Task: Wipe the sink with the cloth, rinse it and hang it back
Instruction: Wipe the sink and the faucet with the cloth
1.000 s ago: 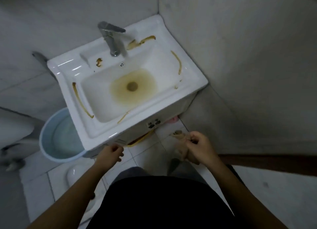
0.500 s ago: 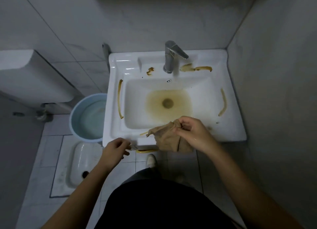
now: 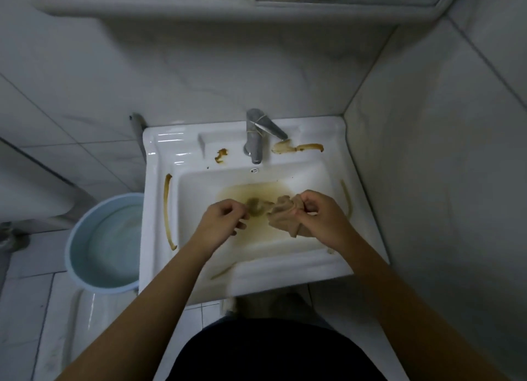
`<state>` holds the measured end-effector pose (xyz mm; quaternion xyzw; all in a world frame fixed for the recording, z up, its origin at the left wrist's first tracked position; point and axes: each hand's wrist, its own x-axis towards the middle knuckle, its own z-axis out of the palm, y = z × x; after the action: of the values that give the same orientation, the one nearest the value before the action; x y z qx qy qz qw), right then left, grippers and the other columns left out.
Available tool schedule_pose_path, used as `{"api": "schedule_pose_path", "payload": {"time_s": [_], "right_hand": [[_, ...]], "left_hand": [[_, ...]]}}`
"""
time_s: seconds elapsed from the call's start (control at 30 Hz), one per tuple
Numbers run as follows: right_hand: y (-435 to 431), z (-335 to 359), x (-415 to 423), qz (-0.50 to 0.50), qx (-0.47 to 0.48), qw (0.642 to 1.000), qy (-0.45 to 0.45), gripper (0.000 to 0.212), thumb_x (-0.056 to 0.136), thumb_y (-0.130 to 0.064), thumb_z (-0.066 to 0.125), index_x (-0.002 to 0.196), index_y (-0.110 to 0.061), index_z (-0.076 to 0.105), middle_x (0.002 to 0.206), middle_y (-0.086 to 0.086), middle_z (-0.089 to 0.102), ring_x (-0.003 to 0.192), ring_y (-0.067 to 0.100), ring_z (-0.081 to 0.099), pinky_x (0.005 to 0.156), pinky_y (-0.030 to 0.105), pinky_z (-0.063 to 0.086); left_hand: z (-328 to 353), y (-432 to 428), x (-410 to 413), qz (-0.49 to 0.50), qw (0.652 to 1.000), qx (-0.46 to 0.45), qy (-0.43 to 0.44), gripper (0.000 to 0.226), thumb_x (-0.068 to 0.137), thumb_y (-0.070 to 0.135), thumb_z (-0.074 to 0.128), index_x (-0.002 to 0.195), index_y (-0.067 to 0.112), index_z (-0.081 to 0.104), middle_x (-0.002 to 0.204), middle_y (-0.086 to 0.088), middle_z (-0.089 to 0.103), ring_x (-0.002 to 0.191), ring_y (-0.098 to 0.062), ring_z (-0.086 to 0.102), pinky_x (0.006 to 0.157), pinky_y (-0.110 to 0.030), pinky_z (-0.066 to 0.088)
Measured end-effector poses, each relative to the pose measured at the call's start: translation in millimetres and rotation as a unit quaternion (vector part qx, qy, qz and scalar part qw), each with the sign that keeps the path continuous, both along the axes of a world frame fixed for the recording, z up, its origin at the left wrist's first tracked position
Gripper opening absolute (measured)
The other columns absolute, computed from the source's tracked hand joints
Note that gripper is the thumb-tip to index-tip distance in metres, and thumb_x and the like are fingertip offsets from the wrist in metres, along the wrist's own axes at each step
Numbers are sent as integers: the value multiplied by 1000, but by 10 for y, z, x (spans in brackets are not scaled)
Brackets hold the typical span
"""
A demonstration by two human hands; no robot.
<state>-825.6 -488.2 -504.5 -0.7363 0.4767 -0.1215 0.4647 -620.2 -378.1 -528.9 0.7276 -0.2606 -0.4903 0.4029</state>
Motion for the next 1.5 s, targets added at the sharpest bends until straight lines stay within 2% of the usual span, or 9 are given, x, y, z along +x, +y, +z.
{"api": "schedule_pose_path", "payload": {"time_s": [0.23, 0.33, 0.47, 0.7, 0.97, 1.13, 1.27, 1.37, 1.5], "right_hand": [[-454, -462, 337, 8, 88, 995, -42, 8, 90, -14, 62, 87, -7, 61, 84, 16, 67, 82, 29, 66, 71, 37, 51], [-567, -833, 466, 10, 152, 988, -40, 12, 89, -11, 64, 86, -1, 60, 89, 24, 66, 78, 18, 62, 71, 31, 45], [-577, -1165, 527, 1, 169, 986, -12, 22, 89, -8, 66, 68, -15, 62, 62, -12, 64, 63, -3, 55, 63, 18, 40], [-518, -1381, 282, -84, 165, 983, 2, 13, 81, -12, 63, 69, -11, 68, 69, 10, 69, 74, 30, 69, 72, 47, 58], [-760, -1327, 33, -251, 313, 911, -95, 16, 93, -4, 55, 97, -7, 71, 106, 17, 74, 99, 25, 72, 83, 31, 59], [-760, -1399, 84, -242, 405, 877, -94, 17, 94, -4, 47, 93, -3, 64, 105, 21, 70, 92, 29, 70, 89, 41, 58], [-765, -1390, 152, -274, 496, 816, -116, 13, 95, -16, 53, 87, -9, 59, 93, 14, 65, 95, 30, 66, 93, 44, 55], [-747, -1414, 172, -246, 467, 845, -83, 7, 92, -11, 63, 92, -6, 68, 93, 14, 68, 89, 23, 69, 82, 36, 58], [-756, -1456, 217, -240, 467, 837, -152, 13, 91, 5, 58, 96, -4, 67, 83, 11, 68, 70, 15, 69, 91, 40, 54]], "left_hand": [[-164, -611, -282, 4, 994, 50, 97, 54, 88, 53, 70, 110, 4, 70, 110, -15, 73, 100, -22, 71, 79, -30, 59], [-466, -659, -297, 79, 986, 84, 118, 33, 86, 37, 77, 96, 6, 68, 97, -13, 74, 87, -20, 69, 69, -26, 59], [-853, -531, -318, 188, 965, 123, 134, 13, 90, 15, 74, 82, 10, 65, 86, -11, 70, 81, -23, 66, 70, -30, 58], [-1006, -232, -186, 250, 952, 115, 137, 8, 93, 15, 62, 90, 7, 61, 100, -17, 78, 101, -26, 75, 94, -43, 57], [-974, -166, 124, 297, 942, 108, 117, 12, 88, 3, 51, 77, 4, 56, 93, -20, 71, 90, -31, 72, 92, -41, 58], [-1032, -228, 170, 328, 913, 132, 204, 10, 90, -5, 46, 85, 0, 54, 97, -25, 63, 91, -41, 68, 91, -47, 60], [-1042, -278, 128, 296, 900, 175, 268, 31, 78, -18, 28, 64, 6, 40, 86, -19, 56, 74, -33, 63, 79, -43, 61], [-1041, -332, 136, 253, 880, 213, 342, 27, 81, -2, 30, 60, 13, 39, 68, -9, 45, 46, -21, 53, 55, -31, 55], [-1209, -409, 185, 134, 880, 252, 380, 36, 95, 34, 55, 89, 0, 61, 78, -13, 60, 70, -25, 60, 67, -33, 54]]}}
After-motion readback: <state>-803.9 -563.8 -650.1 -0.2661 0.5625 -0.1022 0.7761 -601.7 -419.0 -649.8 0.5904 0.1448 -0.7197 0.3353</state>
